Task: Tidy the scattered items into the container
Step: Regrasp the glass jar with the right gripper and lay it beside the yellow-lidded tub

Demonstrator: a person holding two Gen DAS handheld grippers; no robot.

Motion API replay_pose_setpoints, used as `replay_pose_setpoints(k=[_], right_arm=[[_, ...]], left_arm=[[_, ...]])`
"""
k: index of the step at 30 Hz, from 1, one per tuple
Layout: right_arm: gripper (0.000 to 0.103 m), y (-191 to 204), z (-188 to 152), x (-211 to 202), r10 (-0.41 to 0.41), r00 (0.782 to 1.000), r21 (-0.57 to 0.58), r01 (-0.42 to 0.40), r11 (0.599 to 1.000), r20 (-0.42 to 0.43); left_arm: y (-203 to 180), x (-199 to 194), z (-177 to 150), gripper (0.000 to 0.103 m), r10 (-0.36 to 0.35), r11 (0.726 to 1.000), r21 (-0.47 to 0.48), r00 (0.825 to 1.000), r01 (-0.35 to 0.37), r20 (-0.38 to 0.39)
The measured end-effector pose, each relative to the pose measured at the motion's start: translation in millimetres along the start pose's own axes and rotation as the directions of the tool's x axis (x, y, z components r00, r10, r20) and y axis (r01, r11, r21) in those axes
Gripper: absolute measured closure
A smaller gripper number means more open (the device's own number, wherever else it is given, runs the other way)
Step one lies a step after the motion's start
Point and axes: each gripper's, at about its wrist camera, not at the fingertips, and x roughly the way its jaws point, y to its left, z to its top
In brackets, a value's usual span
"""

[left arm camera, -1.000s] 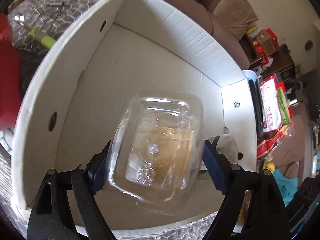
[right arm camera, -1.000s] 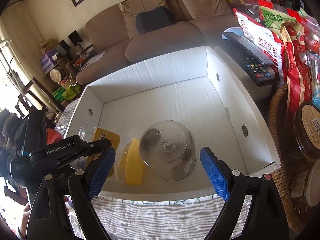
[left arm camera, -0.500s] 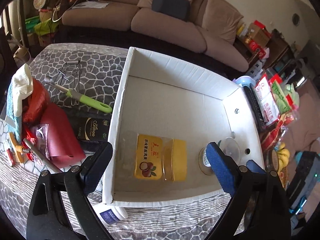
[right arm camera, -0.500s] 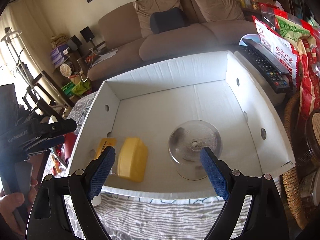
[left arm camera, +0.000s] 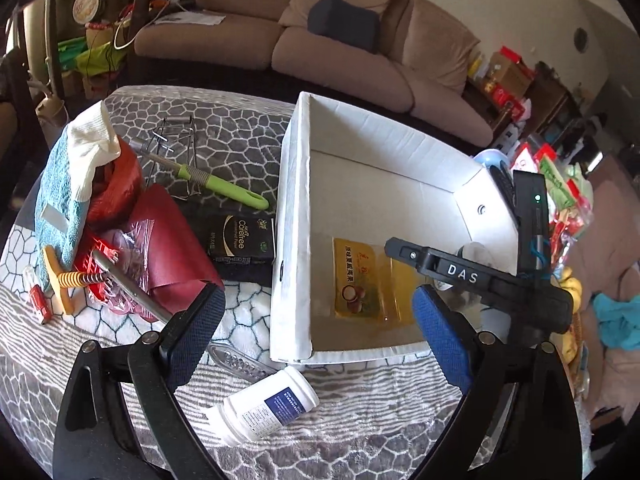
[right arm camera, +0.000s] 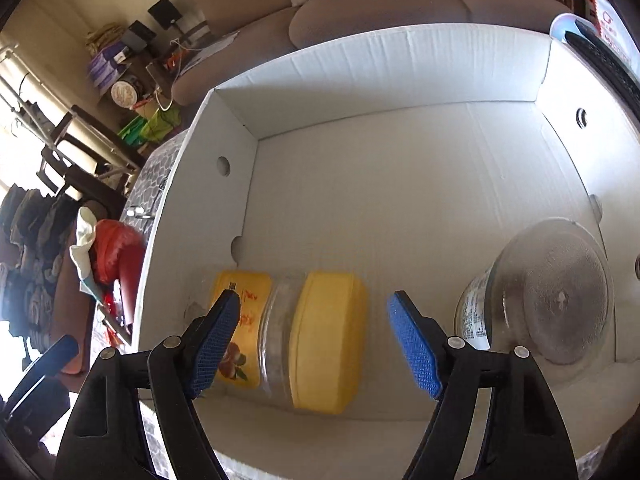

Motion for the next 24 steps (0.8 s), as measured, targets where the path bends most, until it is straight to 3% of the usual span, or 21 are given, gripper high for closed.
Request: replay_pose_setpoints(k=[6,10,16,22,24], right_arm=[[0.023,11,20,37,-0.072,0.991,-0.063,0.065,0.996,-0.110],[0.023,12,12,41,-0.014,0.991,-0.051,0.008,0.999,-0.133],[0.024,8,1,30,-0.001,0.986,-0.089,-0.014,0.996,-0.165],[0.023,-1,4,-34,0.080,0.996,-0.121,-0.083,0.989,-0.032],[0.023,-13,6,-57,0.033,0.999,-0.129,-0.028,0.991,0.033]], left_arm=[[9,5,4,0.008,-0.005,1.000,-0.010,1.000,0.005,0.000],[6,6,5,0.008,-0.003,1.000,0.015,1.000,0.003,-0.004],[-4,11,2,0.008,-0.005,1.000,0.023,1.000,0.005,-0.027],[-28,11,-2,0.008,-0.021,0.998,0.060,0.999,0.023,-0.030],[-36,12,-2,0.008,-0.029,0.997,0.064,0.999,0.031,-0.033]])
